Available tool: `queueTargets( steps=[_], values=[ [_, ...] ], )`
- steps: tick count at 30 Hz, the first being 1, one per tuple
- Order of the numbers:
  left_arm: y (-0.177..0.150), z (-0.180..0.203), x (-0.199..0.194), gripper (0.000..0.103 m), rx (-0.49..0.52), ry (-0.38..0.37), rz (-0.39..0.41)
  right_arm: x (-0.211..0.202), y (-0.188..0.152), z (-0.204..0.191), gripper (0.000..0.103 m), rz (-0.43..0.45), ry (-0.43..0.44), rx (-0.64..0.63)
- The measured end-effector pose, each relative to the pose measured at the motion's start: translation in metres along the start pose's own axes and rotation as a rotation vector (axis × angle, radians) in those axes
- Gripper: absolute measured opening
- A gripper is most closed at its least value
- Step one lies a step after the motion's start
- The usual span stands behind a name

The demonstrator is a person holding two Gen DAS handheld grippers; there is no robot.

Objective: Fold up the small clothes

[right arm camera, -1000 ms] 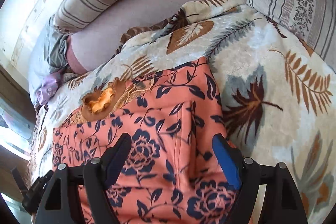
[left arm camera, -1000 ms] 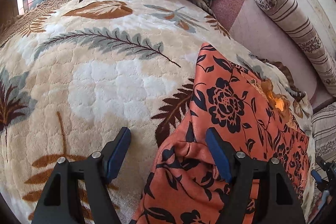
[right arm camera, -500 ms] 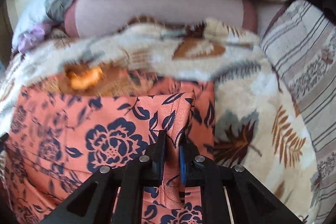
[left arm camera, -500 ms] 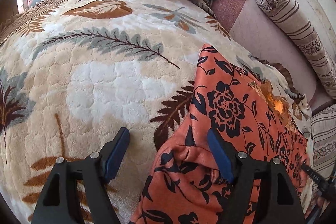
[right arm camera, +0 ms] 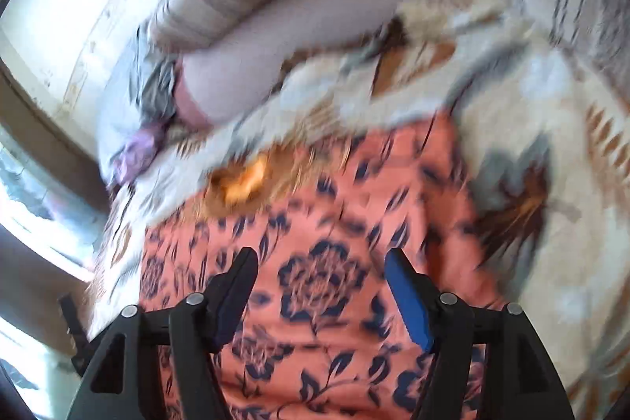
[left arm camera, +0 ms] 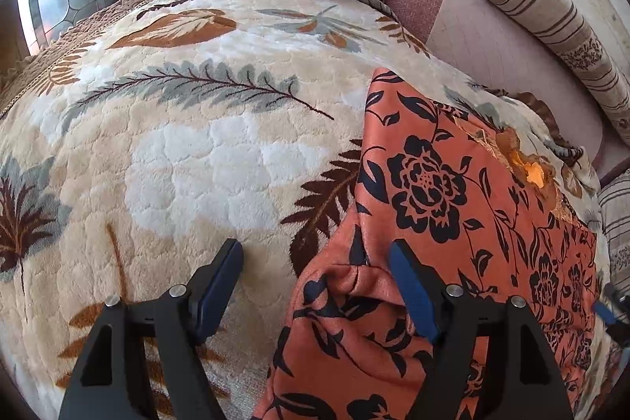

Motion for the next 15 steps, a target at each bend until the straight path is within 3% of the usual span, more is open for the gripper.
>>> queueTargets(
  steps=[1, 3, 7, 9, 11, 12, 15],
  values=[
    [0.000, 0.000, 0.000, 0.077, 0.002, -0.001, 0.000, 0.010, -0.004, 0.012, 0.068, -0.034, -0.014, 0.045],
    [-0.001, 0.000, -0.001, 0.077, 0.005, -0.004, -0.001, -0.005, 0.001, 0.008, 0.064, 0.029, 0.016, 0.059],
    [-0.001, 0.001, 0.000, 0.077, 0.001, 0.007, 0.002, -0.028, 0.021, -0.022, 0.065, 0.095, 0.069, -0.034],
    [-0.002, 0.003, 0.000, 0.077, 0.020, 0.017, 0.008, -0.025, 0.034, -0.018, 0.073, 0.126, 0.075, -0.020],
    [-0.001, 0.003, 0.001, 0.077, 0.031, 0.021, 0.009, 0.003, 0.042, 0.010, 0.087, 0.083, -0.012, 0.057],
    [-0.001, 0.004, 0.002, 0.077, 0.032, 0.021, 0.010, 0.025, 0.040, 0.024, 0.087, 0.012, -0.050, 0.117],
    [-0.001, 0.003, 0.002, 0.077, 0.037, 0.022, 0.009, 0.010, 0.038, 0.017, 0.086, 0.094, -0.021, 0.084]
  ],
)
Point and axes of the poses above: each gripper's, at about its wrist camera, not at the fingertips, and x roughly the way its jaws point, z to its right, y to its top, the point moved 3 cm from there along x, roughly the way its jaws point, and after that the axes turned 3 degrees about y, right-handed, at the moved point
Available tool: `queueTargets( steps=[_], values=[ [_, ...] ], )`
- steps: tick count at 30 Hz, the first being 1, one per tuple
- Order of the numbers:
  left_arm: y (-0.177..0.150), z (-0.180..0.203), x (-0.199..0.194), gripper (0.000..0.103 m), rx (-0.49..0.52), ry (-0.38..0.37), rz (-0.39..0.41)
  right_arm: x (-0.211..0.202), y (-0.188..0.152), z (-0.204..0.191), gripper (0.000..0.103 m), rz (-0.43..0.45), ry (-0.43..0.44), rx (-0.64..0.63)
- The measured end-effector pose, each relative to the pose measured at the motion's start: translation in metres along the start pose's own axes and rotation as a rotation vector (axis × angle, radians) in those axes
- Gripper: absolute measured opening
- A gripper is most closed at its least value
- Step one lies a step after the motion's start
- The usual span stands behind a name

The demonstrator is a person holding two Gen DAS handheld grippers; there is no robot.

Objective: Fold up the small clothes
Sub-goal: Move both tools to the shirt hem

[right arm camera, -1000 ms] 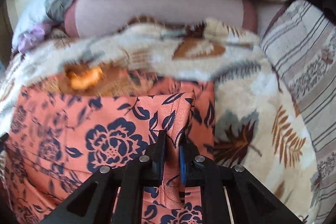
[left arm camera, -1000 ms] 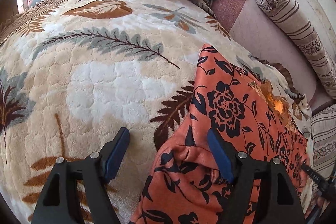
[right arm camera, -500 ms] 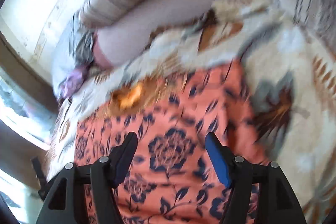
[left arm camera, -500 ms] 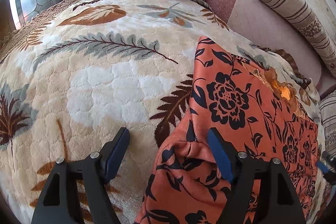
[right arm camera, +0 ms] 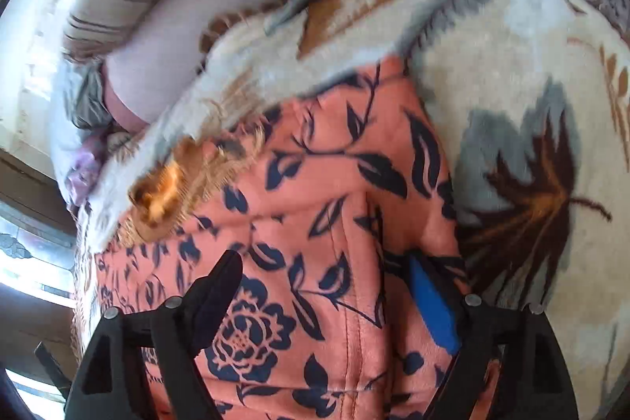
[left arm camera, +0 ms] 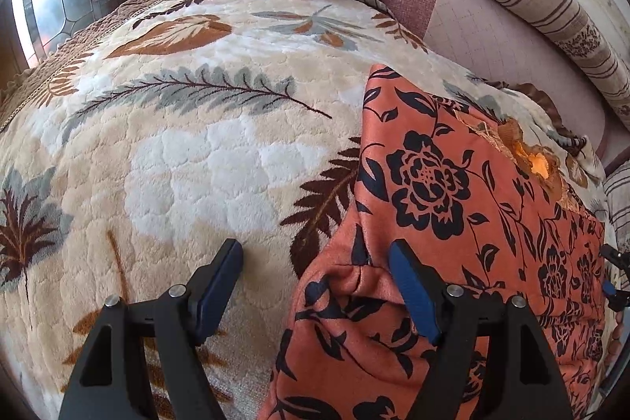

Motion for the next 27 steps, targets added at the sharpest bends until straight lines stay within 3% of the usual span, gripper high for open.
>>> queueTargets(
  steps=[7, 11, 15, 19, 22, 27],
  values=[
    [0.003, -0.001, 0.001, 0.077, -0.017, -0.002, -0.005, -0.063, -0.035, -0.015, 0.086, 0.097, 0.024, -0.087],
    [-0.001, -0.003, -0.002, 0.077, -0.029, -0.013, 0.009, -0.082, -0.079, -0.008, 0.086, 0.059, 0.046, -0.101],
    [-0.013, -0.004, -0.009, 0.077, -0.009, -0.023, 0.025, -0.107, -0.130, 0.015, 0.086, -0.032, 0.040, -0.088],
    [-0.039, -0.007, -0.029, 0.077, 0.082, -0.037, -0.010, -0.121, -0.173, 0.054, 0.086, -0.155, 0.019, 0.005],
    [-0.068, -0.017, -0.053, 0.077, 0.140, -0.088, -0.067, -0.144, -0.186, 0.076, 0.085, -0.131, 0.049, 0.056],
    [-0.125, -0.043, -0.099, 0.078, 0.201, -0.168, -0.136, -0.154, -0.210, 0.113, 0.085, -0.169, 0.071, 0.092]
  ],
)
Point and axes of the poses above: each gripper's, at about its wrist camera, not at the fingertips, and x roughly the way its jaws point, z to its right, y to its top, the point moved 3 cm from there along x, roughly the way its jaws point, and after that the axes turned 3 degrees about y, right-handed, at the moved point
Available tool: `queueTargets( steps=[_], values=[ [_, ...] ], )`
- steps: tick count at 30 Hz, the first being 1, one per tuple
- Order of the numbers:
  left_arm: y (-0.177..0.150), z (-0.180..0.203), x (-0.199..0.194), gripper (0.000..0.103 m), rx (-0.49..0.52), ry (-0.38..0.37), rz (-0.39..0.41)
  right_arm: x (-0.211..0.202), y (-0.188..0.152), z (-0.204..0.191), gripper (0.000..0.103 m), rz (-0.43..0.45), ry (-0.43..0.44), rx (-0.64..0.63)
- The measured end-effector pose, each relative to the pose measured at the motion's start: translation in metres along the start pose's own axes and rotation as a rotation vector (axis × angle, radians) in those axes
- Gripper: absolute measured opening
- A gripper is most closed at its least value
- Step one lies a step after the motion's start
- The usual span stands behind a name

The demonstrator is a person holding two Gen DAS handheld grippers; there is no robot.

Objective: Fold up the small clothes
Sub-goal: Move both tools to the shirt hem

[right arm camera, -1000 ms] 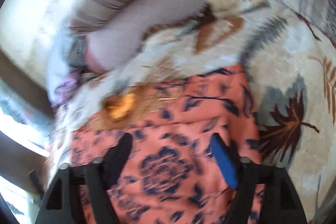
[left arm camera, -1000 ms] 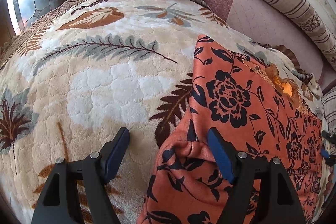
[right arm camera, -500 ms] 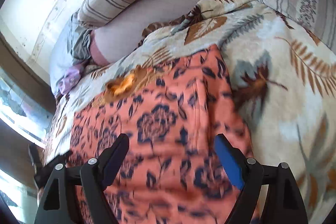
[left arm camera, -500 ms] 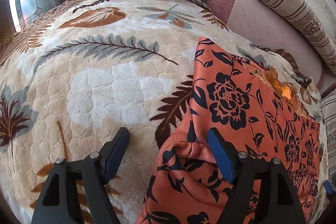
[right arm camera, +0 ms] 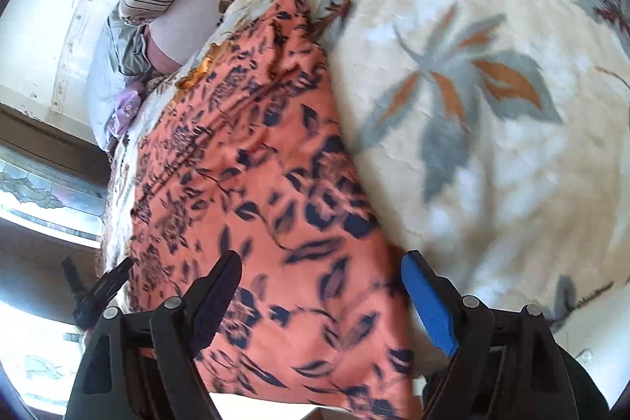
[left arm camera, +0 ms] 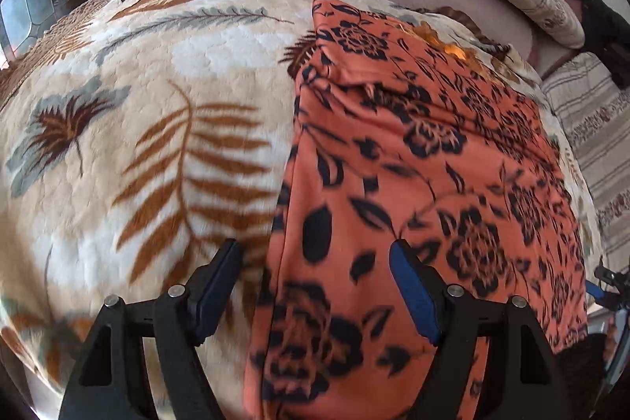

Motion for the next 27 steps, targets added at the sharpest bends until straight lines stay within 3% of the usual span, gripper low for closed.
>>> queueTargets(
  steps=[2, 6, 8, 13, 16, 20, 23, 27],
  values=[
    [-0.023, -0.004, -0.014, 0.078, -0.006, -0.012, -0.025, -0.005, -0.008, 0.011, 0.085, 0.016, 0.087, 0.029],
    [-0.056, -0.013, -0.027, 0.078, -0.076, -0.055, -0.109, -0.006, -0.024, 0.012, 0.082, -0.022, 0.176, 0.036],
    [-0.065, -0.015, -0.028, 0.078, -0.107, -0.080, -0.141, -0.002, -0.032, 0.004, 0.074, -0.054, 0.170, 0.009],
    [-0.074, -0.011, -0.027, 0.077, -0.136, -0.086, -0.166, 0.002, -0.044, 0.005, 0.067, -0.061, 0.149, -0.001],
    [-0.076, -0.012, -0.026, 0.052, -0.127, -0.037, -0.167, 0.001, -0.045, 0.007, 0.065, -0.061, 0.148, 0.002],
    [-0.078, -0.016, -0.028, 0.033, -0.127, -0.009, -0.164, 0.002, -0.045, 0.007, 0.066, -0.052, 0.136, -0.008],
    [-0.079, -0.018, -0.029, 0.026, -0.133, -0.013, -0.163, 0.004, -0.045, 0.006, 0.066, -0.050, 0.128, 0.001],
    [-0.079, -0.019, -0.028, 0.026, -0.140, -0.014, -0.163, 0.005, -0.044, 0.004, 0.066, -0.060, 0.107, -0.009]
  ],
)
Point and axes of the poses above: each gripper's, at about its wrist camera, not at the fingertips, and x roughly the way its jaws point, z to its right, y to its top, the point moved 3 cm from there along x, roughly the way its jaws point, and after that the axes turned 3 degrees about y, right-handed, at the moved point
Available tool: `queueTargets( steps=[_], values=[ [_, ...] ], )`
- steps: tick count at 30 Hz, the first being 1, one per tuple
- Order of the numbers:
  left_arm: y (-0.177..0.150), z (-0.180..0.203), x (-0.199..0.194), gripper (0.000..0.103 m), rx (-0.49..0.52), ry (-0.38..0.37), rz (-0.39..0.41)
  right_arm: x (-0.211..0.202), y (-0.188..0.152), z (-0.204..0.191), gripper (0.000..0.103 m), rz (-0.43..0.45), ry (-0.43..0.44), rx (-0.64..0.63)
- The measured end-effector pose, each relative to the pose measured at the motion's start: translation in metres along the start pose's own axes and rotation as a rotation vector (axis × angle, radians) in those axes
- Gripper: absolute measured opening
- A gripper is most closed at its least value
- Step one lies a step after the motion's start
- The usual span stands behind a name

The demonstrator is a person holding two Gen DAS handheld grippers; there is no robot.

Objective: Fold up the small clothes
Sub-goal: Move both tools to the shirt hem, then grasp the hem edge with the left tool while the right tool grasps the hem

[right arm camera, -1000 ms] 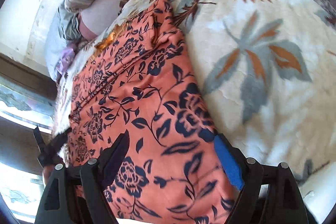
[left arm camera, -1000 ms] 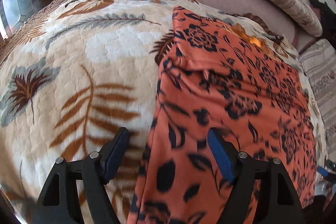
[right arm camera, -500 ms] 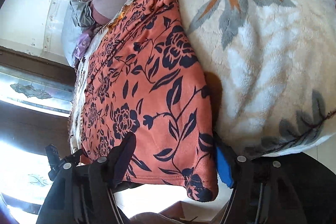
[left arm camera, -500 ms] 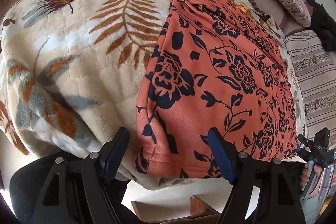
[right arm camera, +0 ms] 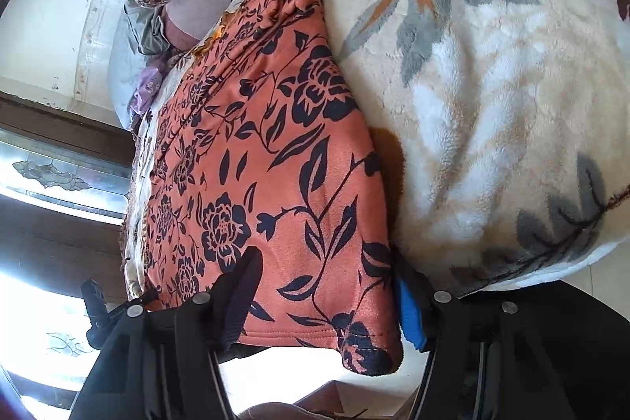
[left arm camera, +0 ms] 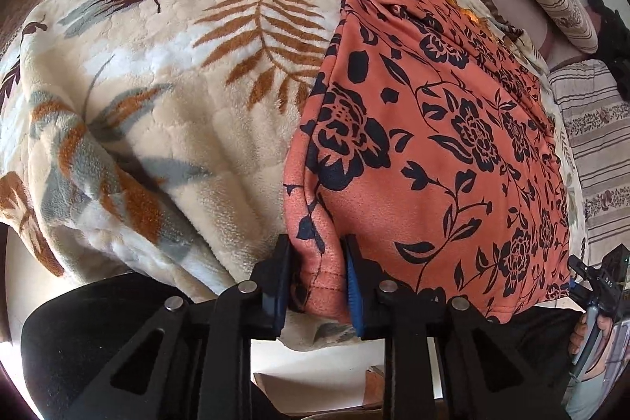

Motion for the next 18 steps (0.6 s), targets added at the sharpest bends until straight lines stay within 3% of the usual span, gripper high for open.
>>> queueTargets(
  steps=[2, 4, 6, 7, 8, 13, 16, 18],
  values=[
    [-0.001, 0.000, -0.001, 0.044, -0.001, -0.016, -0.001, 0.000, 0.000, -0.001, 0.061, -0.001, -0.018, -0.002],
    [-0.002, 0.000, -0.002, 0.046, 0.007, -0.015, 0.006, 0.001, -0.001, -0.002, 0.045, -0.009, -0.065, -0.008],
    [-0.001, 0.004, -0.001, 0.037, 0.021, 0.011, 0.017, 0.000, -0.001, -0.002, 0.020, -0.022, -0.073, -0.012],
    [0.000, 0.006, -0.002, 0.016, 0.029, 0.026, 0.028, -0.001, -0.002, -0.004, 0.012, -0.031, -0.073, -0.019],
    [0.000, 0.006, -0.005, 0.011, 0.034, 0.008, 0.031, -0.003, -0.003, -0.006, 0.009, -0.033, -0.072, -0.030],
    [0.005, 0.004, -0.031, 0.010, 0.005, -0.042, 0.111, -0.025, 0.000, -0.018, 0.009, 0.003, -0.024, -0.044],
    [0.008, 0.000, -0.023, 0.012, -0.007, -0.041, 0.096, -0.020, 0.004, -0.011, 0.012, -0.036, -0.041, -0.028],
    [0.007, 0.001, -0.011, 0.025, 0.003, 0.015, 0.059, -0.008, 0.001, -0.002, 0.013, -0.092, -0.063, 0.000]
  ],
)
Point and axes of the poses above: each gripper's, at about its wrist camera, not at the fingertips, and x roughly the way its jaws point, z to its right, y to its top, the point moved 3 cm from there along x, roughly the way its jaws point, and after that the axes turned 3 degrees about y, right-handed, at the moved point
